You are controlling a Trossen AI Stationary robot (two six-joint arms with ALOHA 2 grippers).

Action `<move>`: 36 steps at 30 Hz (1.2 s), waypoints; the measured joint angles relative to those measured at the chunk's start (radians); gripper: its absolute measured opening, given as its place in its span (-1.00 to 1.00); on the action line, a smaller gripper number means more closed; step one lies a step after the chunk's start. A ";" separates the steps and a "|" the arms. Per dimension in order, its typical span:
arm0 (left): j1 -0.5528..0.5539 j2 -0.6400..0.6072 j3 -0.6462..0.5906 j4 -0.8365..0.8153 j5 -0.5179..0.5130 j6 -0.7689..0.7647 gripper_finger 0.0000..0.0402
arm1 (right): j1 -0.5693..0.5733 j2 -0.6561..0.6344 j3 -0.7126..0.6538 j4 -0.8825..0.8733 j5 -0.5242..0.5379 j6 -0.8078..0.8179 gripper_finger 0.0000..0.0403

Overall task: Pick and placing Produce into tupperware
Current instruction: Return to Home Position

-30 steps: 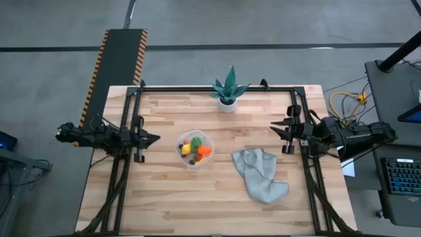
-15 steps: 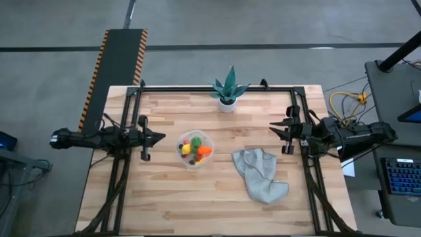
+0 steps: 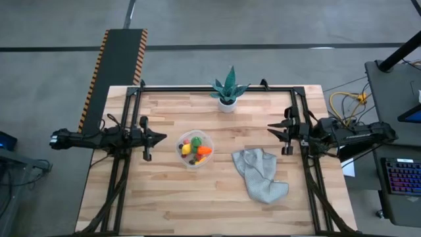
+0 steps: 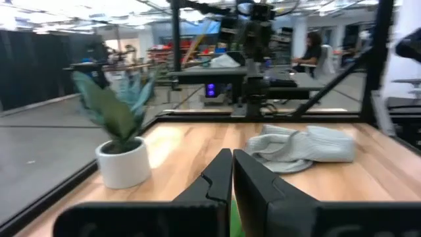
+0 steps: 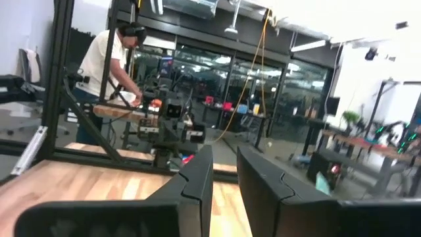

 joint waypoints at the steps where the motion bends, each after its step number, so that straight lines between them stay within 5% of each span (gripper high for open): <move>1: 0.000 0.000 0.000 0.000 -0.014 0.000 -1.00 | 0.000 0.000 0.000 -0.007 0.000 0.021 -0.70; 14: 0.000 0.002 -0.002 0.000 -0.057 0.001 -1.00 | 0.000 -0.043 -0.001 -0.259 -0.007 0.119 -0.72; 24: 0.000 0.004 -0.002 -0.001 -0.060 0.002 -1.00 | -0.103 -0.121 -0.055 -0.251 -0.091 0.107 -0.84; 32: 0.000 0.017 -0.003 -0.005 -0.060 0.002 -1.00 | -0.271 -0.199 -0.059 -0.340 -0.337 0.170 -0.84; 36: 0.000 0.017 -0.003 -0.005 -0.060 0.002 -1.00 | -0.280 -0.285 -0.063 -0.437 -0.363 0.204 -0.84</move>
